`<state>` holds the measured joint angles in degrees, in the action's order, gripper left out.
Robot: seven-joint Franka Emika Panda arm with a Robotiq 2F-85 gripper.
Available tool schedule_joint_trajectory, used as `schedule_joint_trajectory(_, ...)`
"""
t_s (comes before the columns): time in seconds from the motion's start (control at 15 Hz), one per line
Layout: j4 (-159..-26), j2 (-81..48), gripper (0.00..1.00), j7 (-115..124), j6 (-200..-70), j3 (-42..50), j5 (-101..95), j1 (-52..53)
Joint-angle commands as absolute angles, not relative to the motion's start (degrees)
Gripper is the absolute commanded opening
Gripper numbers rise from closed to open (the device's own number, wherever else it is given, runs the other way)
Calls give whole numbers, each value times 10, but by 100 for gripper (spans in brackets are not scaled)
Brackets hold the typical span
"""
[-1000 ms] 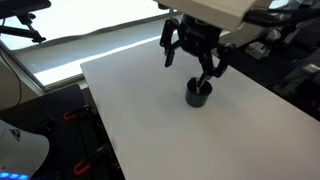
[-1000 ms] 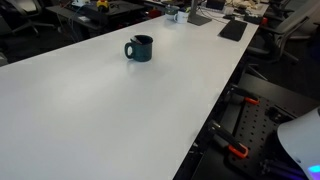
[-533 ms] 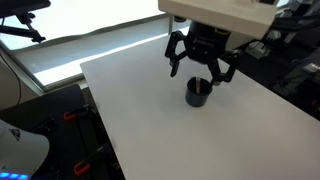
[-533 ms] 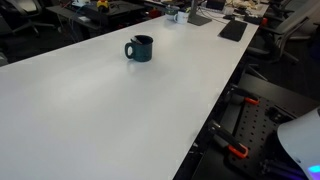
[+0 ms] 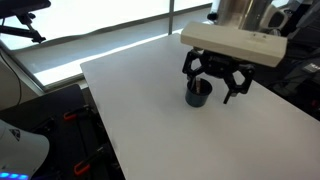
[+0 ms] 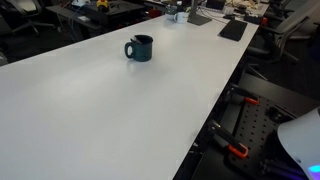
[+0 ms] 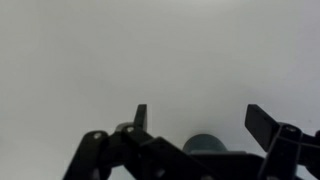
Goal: Remove the marker from the cup
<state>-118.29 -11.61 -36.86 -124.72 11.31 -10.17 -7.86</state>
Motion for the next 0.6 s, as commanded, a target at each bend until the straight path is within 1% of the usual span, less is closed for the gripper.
schedule_joint_trajectory(0.0, -1149, -168, 100, -379, -1317, 95, -129, -97)
schedule_joint_trajectory(0.33, -1152, -194, 100, -418, -1435, 63, -125, -110)
schedule_joint_trajectory(0.53, -1160, -194, 100, -475, -1474, 27, -85, -127)
